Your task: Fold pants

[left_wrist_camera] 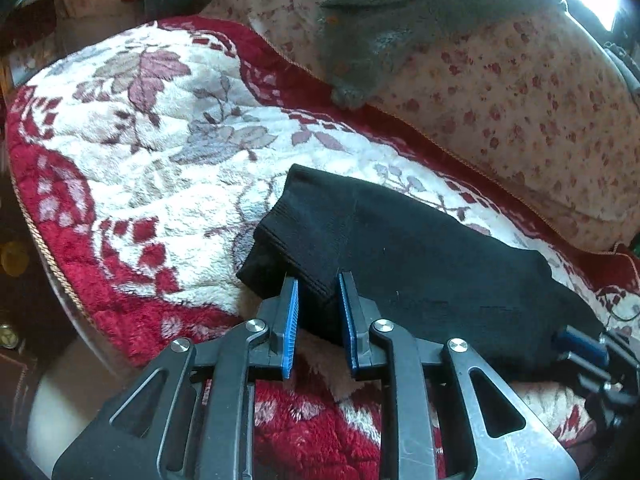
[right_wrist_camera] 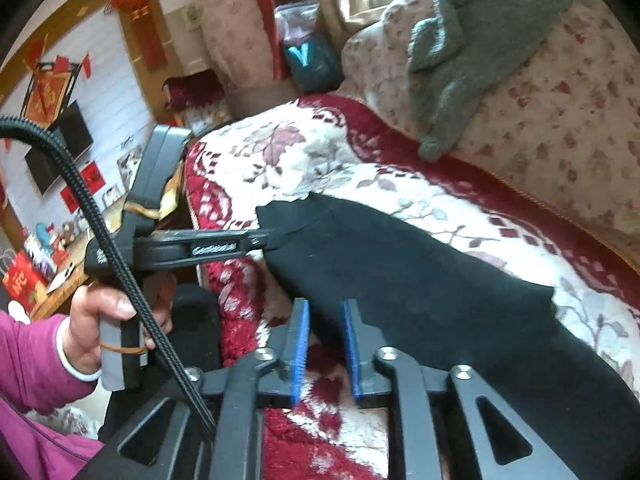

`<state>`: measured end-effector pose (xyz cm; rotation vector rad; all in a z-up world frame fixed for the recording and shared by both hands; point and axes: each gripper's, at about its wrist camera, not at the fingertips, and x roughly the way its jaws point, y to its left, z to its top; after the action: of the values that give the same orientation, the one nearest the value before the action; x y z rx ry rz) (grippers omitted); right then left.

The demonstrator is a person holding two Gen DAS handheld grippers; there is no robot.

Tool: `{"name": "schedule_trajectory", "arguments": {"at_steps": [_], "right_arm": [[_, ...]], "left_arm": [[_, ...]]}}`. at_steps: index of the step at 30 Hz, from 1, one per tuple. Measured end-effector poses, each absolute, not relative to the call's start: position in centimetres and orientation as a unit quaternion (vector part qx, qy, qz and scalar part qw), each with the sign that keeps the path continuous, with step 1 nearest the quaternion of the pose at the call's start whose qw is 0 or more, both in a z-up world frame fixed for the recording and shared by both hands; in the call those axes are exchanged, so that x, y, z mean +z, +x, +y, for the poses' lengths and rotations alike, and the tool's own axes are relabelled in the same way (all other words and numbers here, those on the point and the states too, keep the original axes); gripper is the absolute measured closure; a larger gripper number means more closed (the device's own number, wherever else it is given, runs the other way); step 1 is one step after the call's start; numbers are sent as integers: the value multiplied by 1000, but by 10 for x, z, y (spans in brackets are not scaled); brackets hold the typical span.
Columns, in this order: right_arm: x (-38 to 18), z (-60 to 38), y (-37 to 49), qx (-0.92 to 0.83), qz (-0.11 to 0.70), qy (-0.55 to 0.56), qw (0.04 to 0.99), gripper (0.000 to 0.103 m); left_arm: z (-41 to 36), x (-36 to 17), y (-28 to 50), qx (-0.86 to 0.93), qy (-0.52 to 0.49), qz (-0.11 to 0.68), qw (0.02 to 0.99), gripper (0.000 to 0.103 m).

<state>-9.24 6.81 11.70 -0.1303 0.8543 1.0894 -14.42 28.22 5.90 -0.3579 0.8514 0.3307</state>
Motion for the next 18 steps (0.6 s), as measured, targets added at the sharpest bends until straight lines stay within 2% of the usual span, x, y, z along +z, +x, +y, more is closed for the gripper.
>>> {"name": "schedule_trajectory", "arguments": {"at_steps": [1, 3, 9, 18], "right_arm": [[116, 65, -90, 496, 397, -55, 770, 74], [111, 57, -84, 483, 414, -40, 771, 70], [100, 23, -75, 450, 444, 20, 774, 69], [109, -49, -68, 375, 443, 70, 811, 61]], "left_arm": [[281, 62, -147, 166, -165, 405, 884, 84], [279, 68, -151, 179, -152, 397, 887, 84], [271, 78, -152, 188, -130, 396, 890, 84], [206, 93, -123, 120, -105, 392, 906, 84]]}}
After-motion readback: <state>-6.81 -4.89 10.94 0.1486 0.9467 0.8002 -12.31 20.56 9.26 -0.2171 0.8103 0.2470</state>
